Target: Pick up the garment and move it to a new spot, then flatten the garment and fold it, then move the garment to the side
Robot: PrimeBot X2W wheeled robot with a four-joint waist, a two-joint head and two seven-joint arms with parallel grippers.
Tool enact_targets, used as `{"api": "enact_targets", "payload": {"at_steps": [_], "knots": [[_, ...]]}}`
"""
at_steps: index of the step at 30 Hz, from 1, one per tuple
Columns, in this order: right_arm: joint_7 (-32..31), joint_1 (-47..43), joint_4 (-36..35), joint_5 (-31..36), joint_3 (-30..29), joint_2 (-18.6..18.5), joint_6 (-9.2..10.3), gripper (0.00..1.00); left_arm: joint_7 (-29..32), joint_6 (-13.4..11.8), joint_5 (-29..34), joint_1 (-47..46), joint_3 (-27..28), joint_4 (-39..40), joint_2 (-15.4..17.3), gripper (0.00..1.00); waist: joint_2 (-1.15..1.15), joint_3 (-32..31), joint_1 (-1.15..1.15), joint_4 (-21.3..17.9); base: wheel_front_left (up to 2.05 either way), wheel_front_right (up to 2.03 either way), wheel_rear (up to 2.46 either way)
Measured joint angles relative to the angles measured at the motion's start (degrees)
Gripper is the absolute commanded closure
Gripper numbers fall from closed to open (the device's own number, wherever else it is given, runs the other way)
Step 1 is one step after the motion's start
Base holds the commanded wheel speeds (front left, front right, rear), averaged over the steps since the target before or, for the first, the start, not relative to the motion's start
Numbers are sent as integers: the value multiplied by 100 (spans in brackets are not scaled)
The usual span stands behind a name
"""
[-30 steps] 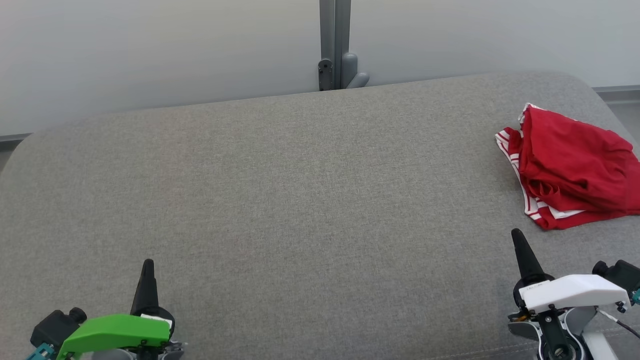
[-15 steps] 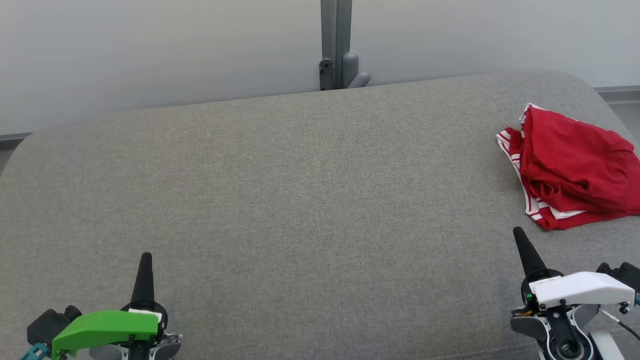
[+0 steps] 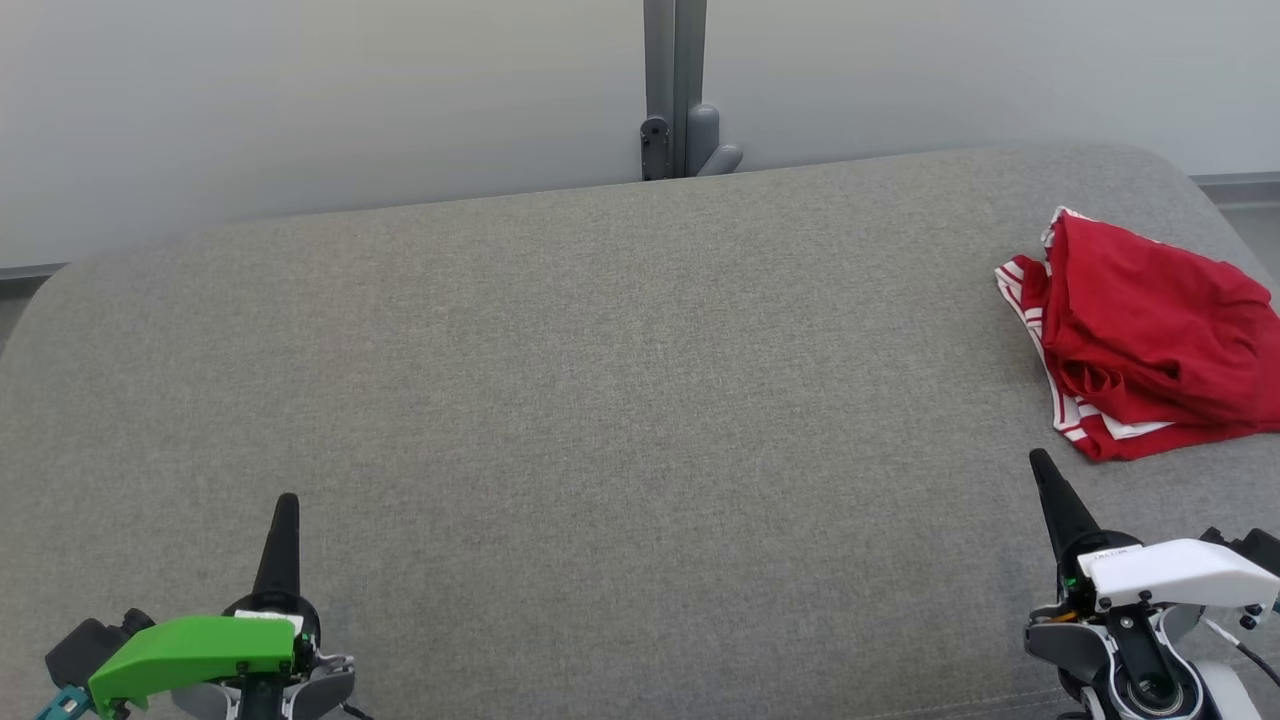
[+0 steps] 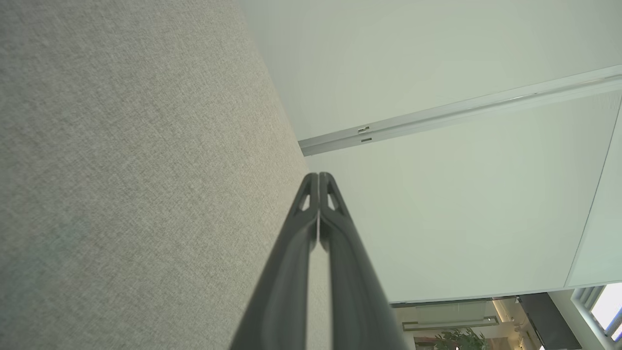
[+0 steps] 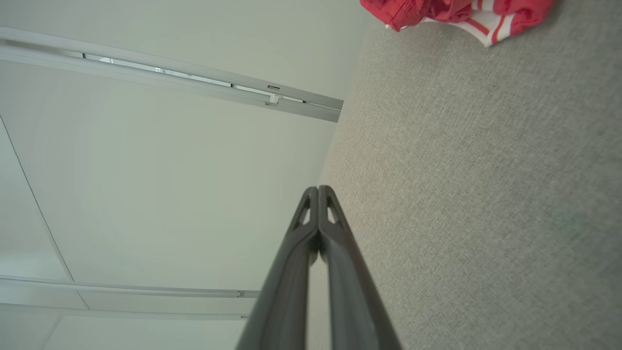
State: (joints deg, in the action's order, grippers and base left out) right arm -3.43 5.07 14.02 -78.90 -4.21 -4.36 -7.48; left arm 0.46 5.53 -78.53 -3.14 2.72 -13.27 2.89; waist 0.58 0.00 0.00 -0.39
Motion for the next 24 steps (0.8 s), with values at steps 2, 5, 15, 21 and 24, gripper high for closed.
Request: {"api": "enact_targets", "payload": {"at_steps": [2,5,15,21,24], "knots": [[-21,9,5,-105,-10,0,0,100,9,7,-73,-8,10,1,0,100,0,0,0,2,0,0,0],[-58,32,11,-237,-27,0,0,100,49,31,-210,-15,26,9,0,100,0,1,0,6,0,0,0],[-187,66,36,-676,-92,-2,0,100,149,89,-639,-55,76,25,-1,100,0,4,0,17,0,0,0],[-256,102,47,-929,-131,-1,0,100,200,109,-847,-82,102,36,-2,100,0,5,0,23,0,0,0],[-293,112,51,-1044,-149,-1,0,100,220,134,-990,-98,116,43,-2,100,0,6,0,26,0,0,0]]}}
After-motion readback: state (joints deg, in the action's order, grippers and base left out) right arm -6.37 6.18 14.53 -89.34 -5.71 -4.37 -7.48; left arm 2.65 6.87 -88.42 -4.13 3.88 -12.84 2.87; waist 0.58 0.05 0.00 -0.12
